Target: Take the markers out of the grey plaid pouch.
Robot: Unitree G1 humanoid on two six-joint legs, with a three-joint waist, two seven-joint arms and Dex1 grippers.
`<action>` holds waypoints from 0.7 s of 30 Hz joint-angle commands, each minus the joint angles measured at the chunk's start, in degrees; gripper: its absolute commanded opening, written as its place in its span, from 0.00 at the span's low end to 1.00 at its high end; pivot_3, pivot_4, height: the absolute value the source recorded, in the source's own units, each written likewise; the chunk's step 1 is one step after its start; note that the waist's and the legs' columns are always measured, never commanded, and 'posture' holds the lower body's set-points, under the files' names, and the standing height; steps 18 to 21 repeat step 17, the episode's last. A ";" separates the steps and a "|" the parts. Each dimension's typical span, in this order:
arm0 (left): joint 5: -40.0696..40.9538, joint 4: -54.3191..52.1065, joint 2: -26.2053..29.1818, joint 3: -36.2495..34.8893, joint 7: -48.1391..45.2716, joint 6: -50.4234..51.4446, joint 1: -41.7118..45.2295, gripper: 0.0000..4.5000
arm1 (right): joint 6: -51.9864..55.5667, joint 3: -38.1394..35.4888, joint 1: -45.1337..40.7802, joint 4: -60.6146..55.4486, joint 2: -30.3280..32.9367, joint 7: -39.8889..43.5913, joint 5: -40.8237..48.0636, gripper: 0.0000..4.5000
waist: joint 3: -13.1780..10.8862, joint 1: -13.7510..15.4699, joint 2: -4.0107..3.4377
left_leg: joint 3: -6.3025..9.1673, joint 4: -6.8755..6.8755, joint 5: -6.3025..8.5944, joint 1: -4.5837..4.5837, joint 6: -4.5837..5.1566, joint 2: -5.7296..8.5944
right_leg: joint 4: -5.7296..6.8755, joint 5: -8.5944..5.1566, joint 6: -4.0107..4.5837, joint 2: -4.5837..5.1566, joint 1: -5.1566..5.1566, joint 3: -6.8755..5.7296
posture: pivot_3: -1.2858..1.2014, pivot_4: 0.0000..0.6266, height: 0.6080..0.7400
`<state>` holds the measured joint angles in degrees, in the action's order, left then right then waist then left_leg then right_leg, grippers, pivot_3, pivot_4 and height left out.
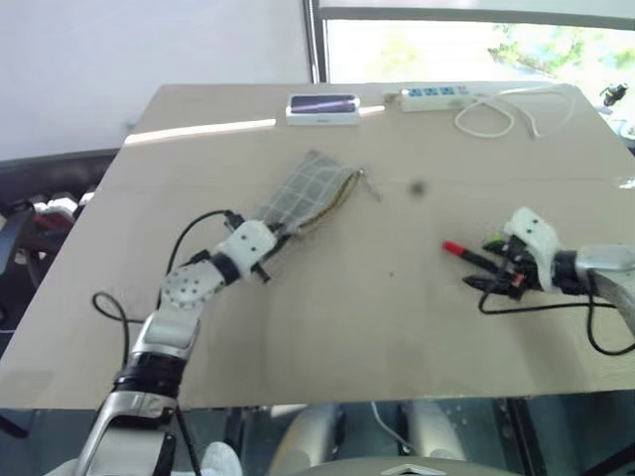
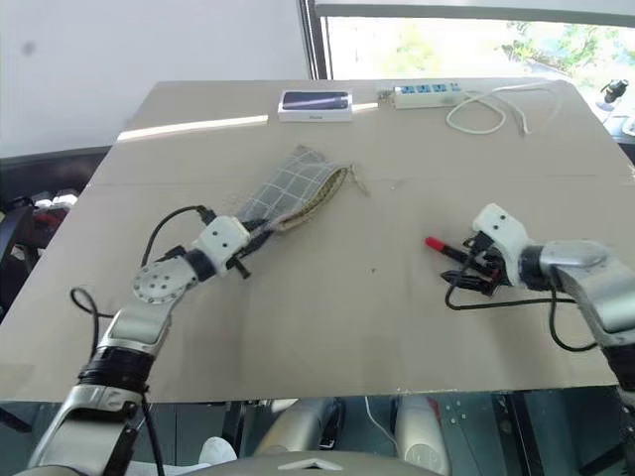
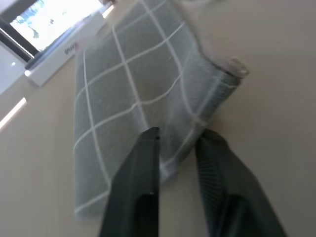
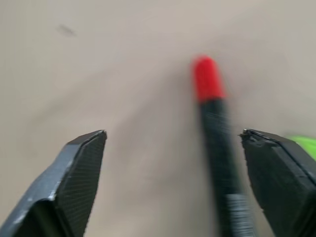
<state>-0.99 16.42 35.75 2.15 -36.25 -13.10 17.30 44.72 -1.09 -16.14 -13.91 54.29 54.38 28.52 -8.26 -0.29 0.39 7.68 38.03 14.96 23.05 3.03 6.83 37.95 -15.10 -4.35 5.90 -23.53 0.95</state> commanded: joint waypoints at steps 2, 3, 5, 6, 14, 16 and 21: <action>0.66 -0.12 5.14 -5.34 0.17 -0.72 -2.57 0.66 | 0.44 -12.67 9.26 -8.81 -2.54 1.38 9.22 0.98 | 0.05 0.35 0.10 | 0.08 0.01 0.00 0.00 0.00 0.00 | -0.02 0.00 0.00 0.00 0.06 -0.08 | 0.52 0.24 0.98; 1.23 -0.77 5.86 -6.21 -0.09 -0.66 -3.92 0.76 | -0.19 -14.23 11.69 -9.05 -3.32 1.19 9.57 0.98 | 0.05 0.42 0.09 | 0.08 0.00 0.00 -0.04 0.00 -0.01 | -0.03 0.00 0.00 -0.01 0.09 -0.08 | 0.52 0.24 0.98; 6.09 -6.33 6.42 -8.63 -2.78 4.62 -9.34 0.95 | -4.18 -17.11 18.13 -7.90 -4.69 2.31 8.37 0.98 | 0.06 0.48 0.07 | 0.01 0.00 0.01 -0.12 0.01 -0.01 | -0.02 0.00 0.00 0.01 0.11 -0.01 | 0.52 0.24 0.98; 10.26 -11.19 6.56 -9.76 -5.19 8.77 -13.27 0.99 | -6.23 -18.68 21.18 -6.83 -5.56 3.26 8.11 0.98 | 0.05 0.48 0.06 | -0.04 -0.01 0.04 -0.20 0.06 -0.01 | -0.05 0.00 0.00 0.01 0.18 0.05 | 0.52 0.24 0.98; 27.63 -35.38 8.19 -17.74 -10.23 30.70 -34.99 0.99 | -17.42 -25.25 30.32 2.33 -7.27 9.47 6.68 0.98 | -0.01 0.61 -0.11 | -0.11 -0.06 0.24 -0.56 0.37 -0.07 | 0.00 -0.01 0.02 -0.01 0.42 0.12 | 0.52 0.24 0.98; 28.86 -37.00 8.53 -19.39 -11.08 32.19 -37.03 0.99 | -19.38 -25.00 30.28 5.29 -6.12 10.97 5.32 0.98 | -0.04 1.00 -0.14 | -0.10 -0.17 0.26 -0.89 0.37 -0.09 | -0.02 -0.03 0.03 -0.02 0.72 0.09 | 0.52 0.24 0.98; 30.52 -37.62 8.56 -20.31 -11.85 33.28 -37.70 0.99 | -20.24 -24.67 30.02 6.54 -5.70 11.52 4.59 0.98 | -0.04 1.00 -0.14 | -0.11 -0.27 0.28 -1.08 0.33 -0.09 | -0.07 -0.05 0.04 -0.01 0.91 0.10 | 0.52 0.24 0.98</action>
